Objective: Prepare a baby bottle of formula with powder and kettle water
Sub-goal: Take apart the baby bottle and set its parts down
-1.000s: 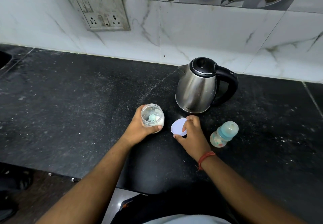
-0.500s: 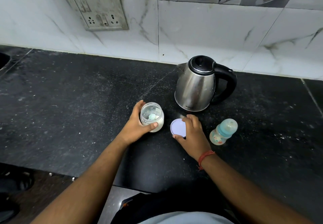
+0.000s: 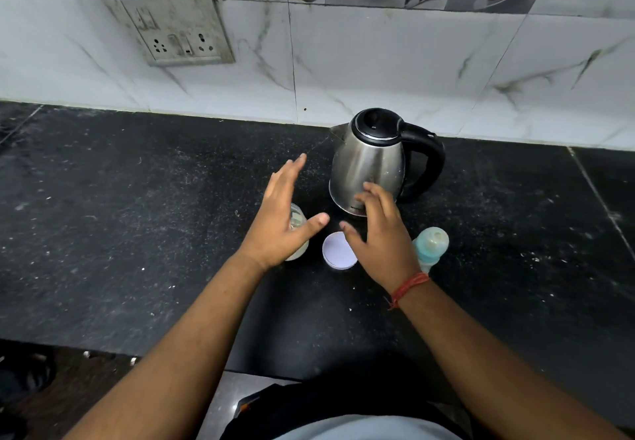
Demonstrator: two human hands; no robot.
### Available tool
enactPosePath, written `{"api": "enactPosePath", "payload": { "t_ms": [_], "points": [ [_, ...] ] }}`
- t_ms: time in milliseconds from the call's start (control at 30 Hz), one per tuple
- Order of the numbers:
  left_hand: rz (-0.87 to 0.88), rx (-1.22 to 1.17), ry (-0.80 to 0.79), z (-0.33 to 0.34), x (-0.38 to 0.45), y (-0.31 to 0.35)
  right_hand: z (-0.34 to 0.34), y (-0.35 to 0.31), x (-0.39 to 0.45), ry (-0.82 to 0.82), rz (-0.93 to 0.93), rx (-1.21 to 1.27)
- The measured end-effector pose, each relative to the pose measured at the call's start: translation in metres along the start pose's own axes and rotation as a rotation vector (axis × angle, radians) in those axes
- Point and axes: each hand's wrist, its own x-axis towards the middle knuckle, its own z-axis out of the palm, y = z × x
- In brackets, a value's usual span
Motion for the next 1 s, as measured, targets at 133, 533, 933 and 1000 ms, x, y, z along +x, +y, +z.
{"api": "enactPosePath", "payload": {
  "t_ms": [133,533,933,1000],
  "points": [
    [0.053,-0.008,-0.065,0.026,0.006,0.014,-0.029,0.003,0.005,0.089,-0.021,-0.022],
    [-0.016,-0.040,-0.414,0.121,0.013,0.039,-0.085,0.071,-0.026,0.119,0.327,0.182],
    [-0.173,-0.168,-0.507,0.173,0.015,0.036,-0.085,0.092,-0.054,-0.156,0.385,0.246],
    [-0.186,-0.179,-0.502,0.174,0.014,0.036,-0.085,0.093,-0.052,-0.165,0.381,0.266]
  ]
}}
